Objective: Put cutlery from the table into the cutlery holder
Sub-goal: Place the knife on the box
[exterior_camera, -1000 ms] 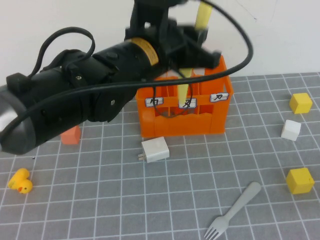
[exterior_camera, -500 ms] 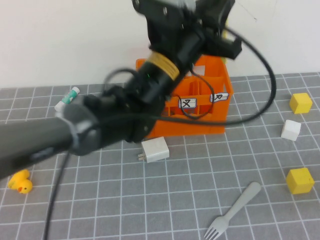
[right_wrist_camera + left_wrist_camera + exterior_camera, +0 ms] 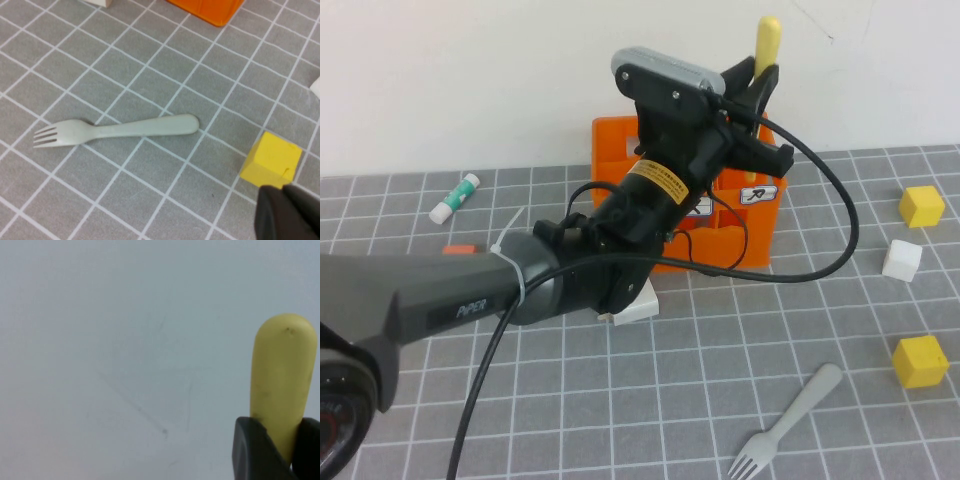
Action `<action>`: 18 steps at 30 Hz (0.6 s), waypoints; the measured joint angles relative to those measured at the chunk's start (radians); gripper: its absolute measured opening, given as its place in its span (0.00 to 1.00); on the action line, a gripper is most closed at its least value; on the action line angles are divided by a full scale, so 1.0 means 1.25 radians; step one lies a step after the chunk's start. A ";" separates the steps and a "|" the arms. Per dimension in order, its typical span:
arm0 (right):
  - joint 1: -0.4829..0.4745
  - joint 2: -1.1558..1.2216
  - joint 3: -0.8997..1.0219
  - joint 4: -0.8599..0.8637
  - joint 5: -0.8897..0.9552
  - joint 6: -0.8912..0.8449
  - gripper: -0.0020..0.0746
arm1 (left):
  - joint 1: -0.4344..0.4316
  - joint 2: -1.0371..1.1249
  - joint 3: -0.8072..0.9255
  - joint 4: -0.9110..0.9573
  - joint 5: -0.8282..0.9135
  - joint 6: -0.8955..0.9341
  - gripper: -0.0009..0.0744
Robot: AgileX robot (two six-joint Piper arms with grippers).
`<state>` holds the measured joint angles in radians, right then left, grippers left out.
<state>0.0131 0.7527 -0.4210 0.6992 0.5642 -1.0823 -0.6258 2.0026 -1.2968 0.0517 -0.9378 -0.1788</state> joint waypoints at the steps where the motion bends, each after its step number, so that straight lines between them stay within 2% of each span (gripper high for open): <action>1: 0.000 0.000 0.000 0.000 0.000 0.000 0.02 | 0.000 0.000 0.000 -0.004 0.017 0.002 0.20; 7: 0.000 0.000 0.000 0.000 0.000 0.000 0.02 | 0.007 0.001 0.000 -0.021 0.107 -0.009 0.40; 11: 0.000 0.000 0.000 0.000 0.000 -0.001 0.02 | 0.007 0.003 0.000 -0.029 0.132 -0.004 0.44; 15: 0.000 0.000 0.000 0.000 0.000 -0.001 0.02 | 0.007 -0.023 0.000 -0.022 0.153 0.058 0.41; 18: 0.000 0.000 0.000 0.000 0.000 -0.001 0.02 | 0.007 -0.080 0.000 -0.020 0.216 0.153 0.26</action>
<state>0.0131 0.7527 -0.4210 0.6992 0.5642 -1.0840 -0.6173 1.9027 -1.2968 0.0267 -0.6672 0.0119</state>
